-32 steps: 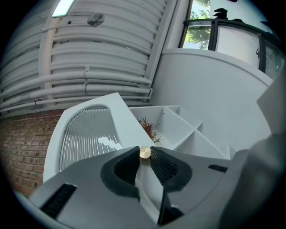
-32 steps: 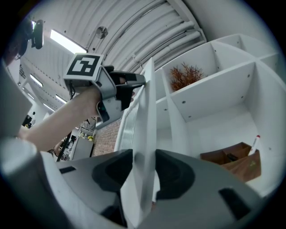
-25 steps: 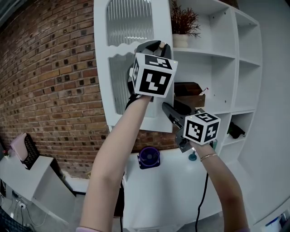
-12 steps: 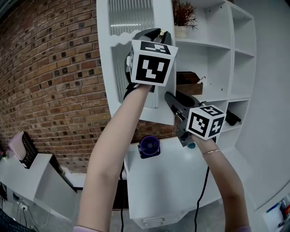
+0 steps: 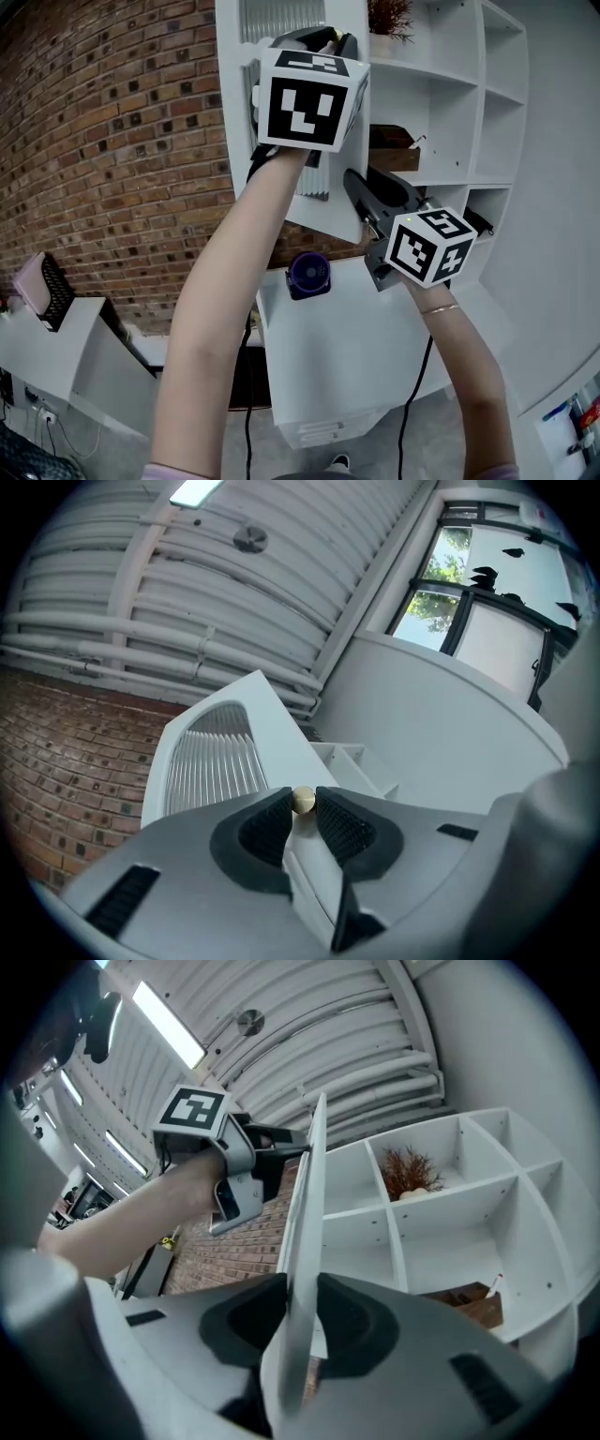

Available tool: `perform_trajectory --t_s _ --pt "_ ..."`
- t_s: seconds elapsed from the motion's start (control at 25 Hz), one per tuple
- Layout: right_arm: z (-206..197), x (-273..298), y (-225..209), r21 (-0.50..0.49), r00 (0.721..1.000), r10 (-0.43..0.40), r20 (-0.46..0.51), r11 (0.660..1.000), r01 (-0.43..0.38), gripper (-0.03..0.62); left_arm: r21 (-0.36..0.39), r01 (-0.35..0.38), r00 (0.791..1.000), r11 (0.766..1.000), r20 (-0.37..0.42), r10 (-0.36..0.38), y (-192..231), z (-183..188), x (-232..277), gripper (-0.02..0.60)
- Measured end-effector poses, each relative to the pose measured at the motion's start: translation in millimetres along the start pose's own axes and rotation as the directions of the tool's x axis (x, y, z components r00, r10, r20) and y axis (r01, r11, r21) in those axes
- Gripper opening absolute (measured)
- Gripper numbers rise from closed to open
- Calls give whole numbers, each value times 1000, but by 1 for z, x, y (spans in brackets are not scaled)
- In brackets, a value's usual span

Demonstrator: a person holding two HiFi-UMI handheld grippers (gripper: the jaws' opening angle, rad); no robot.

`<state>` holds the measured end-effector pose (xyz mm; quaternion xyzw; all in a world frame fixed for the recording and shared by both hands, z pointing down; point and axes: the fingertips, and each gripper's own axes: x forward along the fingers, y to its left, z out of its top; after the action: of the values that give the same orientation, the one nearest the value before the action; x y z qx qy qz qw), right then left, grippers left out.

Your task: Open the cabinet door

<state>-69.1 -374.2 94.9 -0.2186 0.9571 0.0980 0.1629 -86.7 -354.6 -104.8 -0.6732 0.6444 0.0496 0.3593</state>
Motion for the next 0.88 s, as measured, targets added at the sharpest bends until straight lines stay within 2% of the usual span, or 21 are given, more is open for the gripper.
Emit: perform_trajectory --t_s 0.4,0.88 --pt "8 -10 57 -93 1000 0 -2 996 -1 87 -49 34 999 998 9 -33 16 18 -44 89" --pt "12 -6 101 -94 999 10 32 996 -7 86 -100 55 998 993 49 -50 41 28 -77 94"
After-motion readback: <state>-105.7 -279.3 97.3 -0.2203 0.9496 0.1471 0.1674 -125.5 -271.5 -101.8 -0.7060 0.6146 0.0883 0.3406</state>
